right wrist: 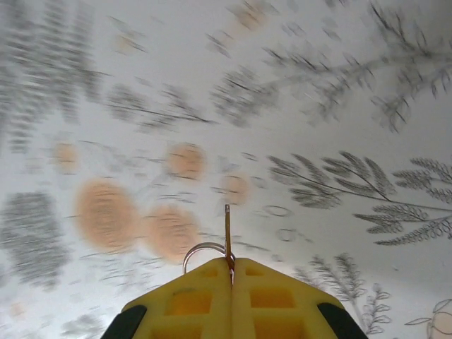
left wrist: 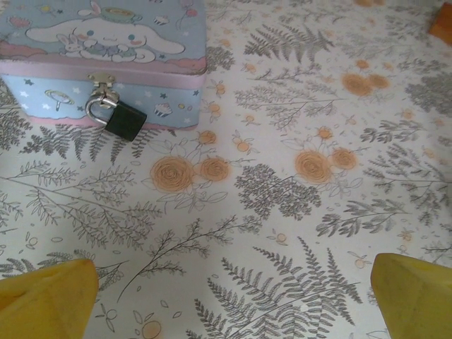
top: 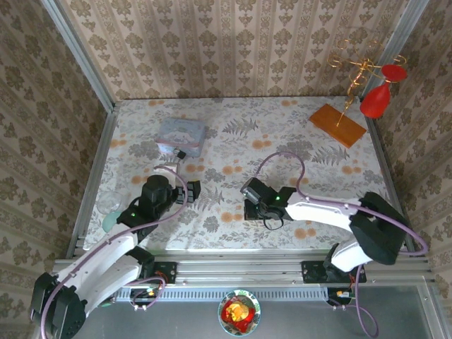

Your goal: Unlock the padlock with the key

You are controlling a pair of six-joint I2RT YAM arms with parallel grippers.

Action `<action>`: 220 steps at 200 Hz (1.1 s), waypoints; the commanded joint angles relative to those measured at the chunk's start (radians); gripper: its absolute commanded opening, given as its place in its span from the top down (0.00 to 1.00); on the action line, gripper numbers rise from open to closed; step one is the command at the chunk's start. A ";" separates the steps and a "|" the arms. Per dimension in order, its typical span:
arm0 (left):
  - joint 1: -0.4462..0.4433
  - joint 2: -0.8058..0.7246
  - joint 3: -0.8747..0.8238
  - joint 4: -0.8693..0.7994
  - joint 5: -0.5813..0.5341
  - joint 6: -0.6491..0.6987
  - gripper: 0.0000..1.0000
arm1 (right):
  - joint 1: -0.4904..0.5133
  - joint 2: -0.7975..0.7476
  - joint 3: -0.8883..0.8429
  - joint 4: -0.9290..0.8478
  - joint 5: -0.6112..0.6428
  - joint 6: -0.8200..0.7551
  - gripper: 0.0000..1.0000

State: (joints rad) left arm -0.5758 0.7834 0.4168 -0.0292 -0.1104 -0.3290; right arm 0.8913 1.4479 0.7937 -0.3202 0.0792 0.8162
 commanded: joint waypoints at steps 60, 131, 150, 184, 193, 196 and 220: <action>-0.004 -0.027 -0.049 0.210 0.333 -0.070 0.08 | 0.047 -0.154 -0.134 0.553 0.059 -0.239 1.00; -0.001 0.051 -0.043 0.300 0.477 -0.128 0.38 | 0.094 0.000 -0.080 0.723 0.039 -0.319 1.00; -0.001 0.085 -0.032 0.315 0.512 -0.137 0.41 | 0.104 0.029 -0.058 0.733 0.048 -0.323 1.00; -0.001 0.134 -0.013 0.314 0.531 -0.140 0.48 | 0.110 0.065 -0.026 0.756 0.056 -0.319 1.00; -0.001 0.141 -0.011 0.314 0.533 -0.142 0.49 | 0.112 0.072 -0.017 0.757 0.056 -0.322 1.00; -0.002 0.144 -0.010 0.315 0.534 -0.143 0.49 | 0.112 0.073 -0.014 0.756 0.056 -0.322 1.00; -0.001 0.158 -0.006 0.315 0.538 -0.145 0.53 | 0.113 0.085 -0.004 0.772 0.057 -0.327 1.00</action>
State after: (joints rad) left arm -0.5747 0.9291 0.3748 0.2607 0.3935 -0.4629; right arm 0.9958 1.5150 0.7506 0.3950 0.1051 0.5144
